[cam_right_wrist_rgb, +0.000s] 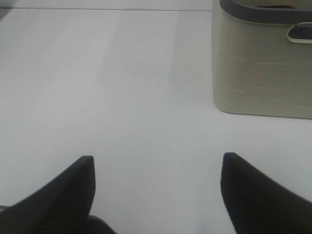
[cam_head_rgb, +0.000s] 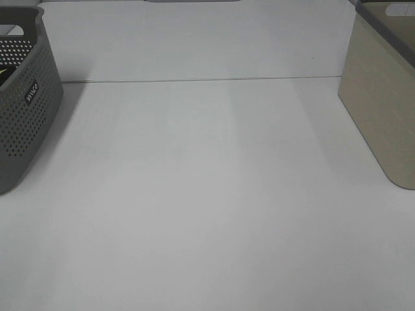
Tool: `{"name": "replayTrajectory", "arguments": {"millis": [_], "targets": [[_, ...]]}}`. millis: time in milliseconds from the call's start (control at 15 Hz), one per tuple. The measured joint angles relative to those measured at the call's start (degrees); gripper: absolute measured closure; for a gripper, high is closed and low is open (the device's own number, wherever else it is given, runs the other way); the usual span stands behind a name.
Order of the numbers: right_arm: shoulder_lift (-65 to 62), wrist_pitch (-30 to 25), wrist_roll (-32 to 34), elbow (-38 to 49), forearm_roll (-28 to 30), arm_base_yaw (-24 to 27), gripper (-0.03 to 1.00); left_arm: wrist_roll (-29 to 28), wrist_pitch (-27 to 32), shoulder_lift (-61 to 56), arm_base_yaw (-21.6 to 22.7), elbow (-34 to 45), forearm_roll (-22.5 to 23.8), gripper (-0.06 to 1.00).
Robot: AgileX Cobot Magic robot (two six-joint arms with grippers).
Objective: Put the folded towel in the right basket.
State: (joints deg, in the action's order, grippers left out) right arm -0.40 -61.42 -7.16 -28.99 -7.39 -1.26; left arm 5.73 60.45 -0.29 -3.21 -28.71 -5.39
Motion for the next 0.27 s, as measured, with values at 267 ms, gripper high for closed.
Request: {"name": "replayTrajectory", "arguments": {"millis": [267], "targets": [[0.00, 0.00, 0.00, 0.00, 0.00, 0.00, 0.28, 0.00, 0.00, 0.00, 0.00, 0.00, 0.00, -0.03]]}}
